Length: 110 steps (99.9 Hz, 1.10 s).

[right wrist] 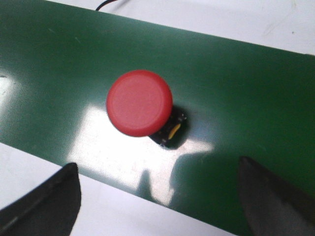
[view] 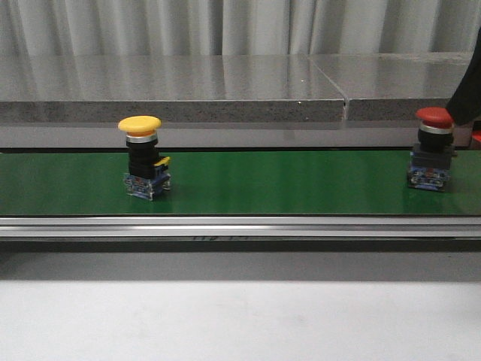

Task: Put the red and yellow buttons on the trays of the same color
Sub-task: 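Lower the right gripper onto the red button at the belt end, then carry the red button into the red tray and open the right gripper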

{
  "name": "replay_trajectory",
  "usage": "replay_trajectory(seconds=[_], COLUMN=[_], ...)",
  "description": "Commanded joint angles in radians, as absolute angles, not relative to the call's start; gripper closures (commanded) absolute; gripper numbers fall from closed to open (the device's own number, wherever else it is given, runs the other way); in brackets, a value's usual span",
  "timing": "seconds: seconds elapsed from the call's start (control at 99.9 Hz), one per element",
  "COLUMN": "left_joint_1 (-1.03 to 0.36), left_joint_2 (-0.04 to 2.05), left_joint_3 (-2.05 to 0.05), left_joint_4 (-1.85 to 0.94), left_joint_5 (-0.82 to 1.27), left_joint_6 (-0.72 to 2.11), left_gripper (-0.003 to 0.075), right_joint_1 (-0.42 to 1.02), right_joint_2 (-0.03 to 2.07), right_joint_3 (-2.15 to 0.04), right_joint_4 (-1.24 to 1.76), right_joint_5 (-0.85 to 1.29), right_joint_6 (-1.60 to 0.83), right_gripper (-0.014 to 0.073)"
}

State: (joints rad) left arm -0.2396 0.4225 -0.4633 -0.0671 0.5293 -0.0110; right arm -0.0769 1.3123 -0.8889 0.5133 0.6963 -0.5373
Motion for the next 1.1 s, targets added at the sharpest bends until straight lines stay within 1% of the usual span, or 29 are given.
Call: replay_trajectory(seconds=[0.0, 0.27, 0.53, 0.57, 0.621, 0.771, 0.821, 0.891, 1.091], left_joint_1=[-0.248, -0.248, -0.248, -0.248, -0.248, -0.248, -0.248, -0.248, -0.248], left_joint_2=[0.426, 0.426, 0.426, 0.426, 0.426, 0.426, 0.426, 0.426, 0.426], left_joint_3=[-0.489, -0.489, -0.489, -0.489, -0.489, -0.489, -0.489, -0.489, -0.489], left_joint_4=[-0.079, -0.079, -0.079, -0.079, -0.079, -0.079, -0.079, -0.079, -0.079], left_joint_5=[0.455, 0.455, 0.455, 0.455, 0.455, 0.455, 0.455, 0.455, 0.455], left_joint_6=[-0.022, -0.022, -0.022, -0.022, -0.022, -0.022, -0.022, -0.022, -0.022], left_gripper=[0.0739, 0.0739, 0.0739, 0.0739, 0.0739, 0.0739, 0.0739, 0.0739, 0.0739], right_joint_1=[-0.072, -0.072, -0.072, -0.072, -0.072, -0.072, -0.072, -0.072, -0.08], right_joint_2=[1.321, 1.4, 1.417, 1.417, 1.417, 1.417, 1.417, 1.416, 1.416], right_joint_3=[-0.923, -0.923, -0.923, -0.923, -0.923, -0.923, -0.923, -0.936, -1.061], right_joint_4=[0.543, 0.543, 0.543, 0.543, 0.543, 0.543, 0.543, 0.543, 0.543], right_joint_5=[0.641, 0.525, 0.463, 0.459, 0.46, 0.497, 0.504, 0.522, 0.616], right_joint_6=[-0.56, -0.578, -0.578, -0.578, -0.578, -0.578, -0.578, -0.578, -0.577], right_gripper=[-0.0041, -0.0041, -0.0035, -0.0012, 0.0041, 0.0295, 0.0351, 0.0381, 0.038])
